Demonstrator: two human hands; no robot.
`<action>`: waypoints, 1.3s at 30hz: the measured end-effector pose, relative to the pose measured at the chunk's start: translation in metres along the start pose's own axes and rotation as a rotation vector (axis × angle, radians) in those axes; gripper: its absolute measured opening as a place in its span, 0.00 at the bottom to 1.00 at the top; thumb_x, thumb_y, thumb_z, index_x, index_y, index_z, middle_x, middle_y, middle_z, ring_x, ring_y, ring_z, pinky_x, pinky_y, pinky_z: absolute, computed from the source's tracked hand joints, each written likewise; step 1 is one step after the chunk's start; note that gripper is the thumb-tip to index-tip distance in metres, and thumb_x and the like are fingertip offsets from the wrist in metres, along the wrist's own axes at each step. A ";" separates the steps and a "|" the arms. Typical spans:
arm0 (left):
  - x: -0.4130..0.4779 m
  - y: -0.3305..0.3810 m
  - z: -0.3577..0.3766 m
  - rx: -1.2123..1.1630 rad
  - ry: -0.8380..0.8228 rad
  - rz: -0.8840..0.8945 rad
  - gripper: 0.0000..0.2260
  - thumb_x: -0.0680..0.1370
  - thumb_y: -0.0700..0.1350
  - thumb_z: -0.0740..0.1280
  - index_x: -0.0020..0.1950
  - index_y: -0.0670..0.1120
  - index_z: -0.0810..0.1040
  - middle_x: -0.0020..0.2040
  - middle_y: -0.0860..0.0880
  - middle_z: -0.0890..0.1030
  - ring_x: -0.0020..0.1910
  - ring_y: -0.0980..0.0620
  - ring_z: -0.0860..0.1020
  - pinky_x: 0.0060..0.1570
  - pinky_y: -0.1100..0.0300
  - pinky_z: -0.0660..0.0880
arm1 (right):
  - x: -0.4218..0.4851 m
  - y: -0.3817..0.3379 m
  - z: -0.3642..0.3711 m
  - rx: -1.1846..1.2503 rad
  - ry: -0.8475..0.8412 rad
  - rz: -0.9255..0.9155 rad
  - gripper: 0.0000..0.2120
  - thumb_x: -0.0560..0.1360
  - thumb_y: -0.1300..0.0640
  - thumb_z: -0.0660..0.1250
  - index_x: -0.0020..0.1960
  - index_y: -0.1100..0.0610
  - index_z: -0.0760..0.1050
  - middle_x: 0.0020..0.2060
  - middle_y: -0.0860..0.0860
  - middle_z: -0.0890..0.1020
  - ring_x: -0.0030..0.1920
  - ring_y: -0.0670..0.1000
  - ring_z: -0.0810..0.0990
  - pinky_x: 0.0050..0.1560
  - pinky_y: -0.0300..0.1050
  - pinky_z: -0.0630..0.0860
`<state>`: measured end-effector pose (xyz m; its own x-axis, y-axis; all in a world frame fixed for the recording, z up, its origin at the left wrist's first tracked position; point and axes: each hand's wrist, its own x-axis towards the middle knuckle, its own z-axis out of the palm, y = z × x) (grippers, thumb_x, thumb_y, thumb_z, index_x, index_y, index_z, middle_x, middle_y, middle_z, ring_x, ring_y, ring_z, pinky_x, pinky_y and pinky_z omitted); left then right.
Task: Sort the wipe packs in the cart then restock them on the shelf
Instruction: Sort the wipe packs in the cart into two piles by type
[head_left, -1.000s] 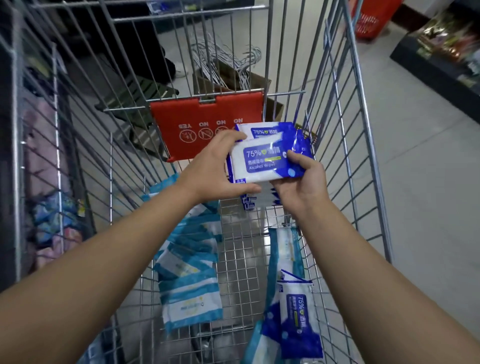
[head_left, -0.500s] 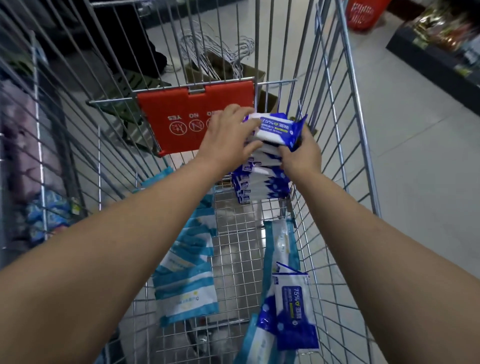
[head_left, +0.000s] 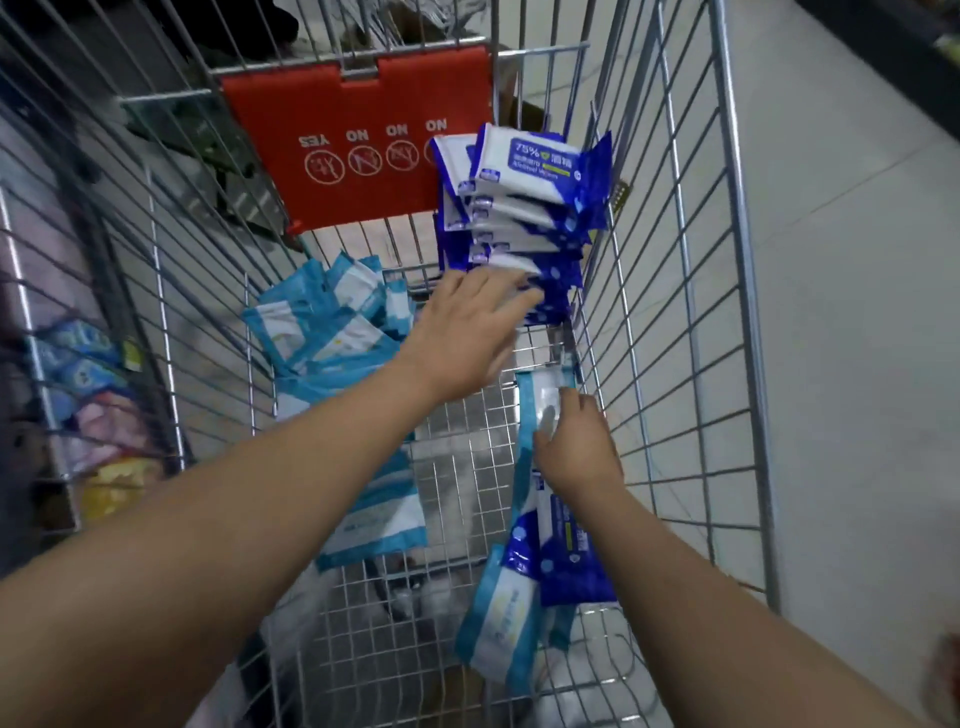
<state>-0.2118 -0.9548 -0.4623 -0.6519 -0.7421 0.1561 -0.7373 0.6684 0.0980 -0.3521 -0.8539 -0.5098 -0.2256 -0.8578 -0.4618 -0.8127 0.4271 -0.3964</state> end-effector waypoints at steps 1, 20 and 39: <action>-0.016 0.011 0.011 -0.076 -0.123 -0.048 0.19 0.75 0.45 0.65 0.66 0.46 0.72 0.63 0.45 0.74 0.60 0.44 0.73 0.56 0.50 0.67 | -0.005 0.005 0.007 -0.036 -0.041 0.011 0.23 0.77 0.55 0.63 0.69 0.59 0.61 0.64 0.58 0.69 0.63 0.58 0.70 0.62 0.52 0.70; -0.063 0.104 0.118 -0.917 -0.345 -0.997 0.27 0.73 0.34 0.68 0.71 0.45 0.67 0.66 0.40 0.65 0.64 0.44 0.70 0.66 0.63 0.63 | -0.027 0.027 0.043 0.055 -0.122 0.247 0.31 0.76 0.60 0.64 0.74 0.62 0.53 0.71 0.58 0.60 0.58 0.61 0.76 0.54 0.52 0.73; -0.082 0.068 0.098 -1.246 -0.110 -1.171 0.08 0.76 0.34 0.67 0.55 0.37 0.77 0.44 0.45 0.79 0.38 0.53 0.77 0.36 0.68 0.74 | -0.002 0.013 0.059 0.436 0.007 0.255 0.20 0.68 0.53 0.67 0.59 0.53 0.70 0.53 0.52 0.78 0.53 0.57 0.78 0.57 0.57 0.74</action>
<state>-0.2254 -0.8537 -0.5646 0.0466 -0.7914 -0.6095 -0.2556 -0.5993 0.7586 -0.3305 -0.8295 -0.5610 -0.3925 -0.7115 -0.5828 -0.4314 0.7021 -0.5666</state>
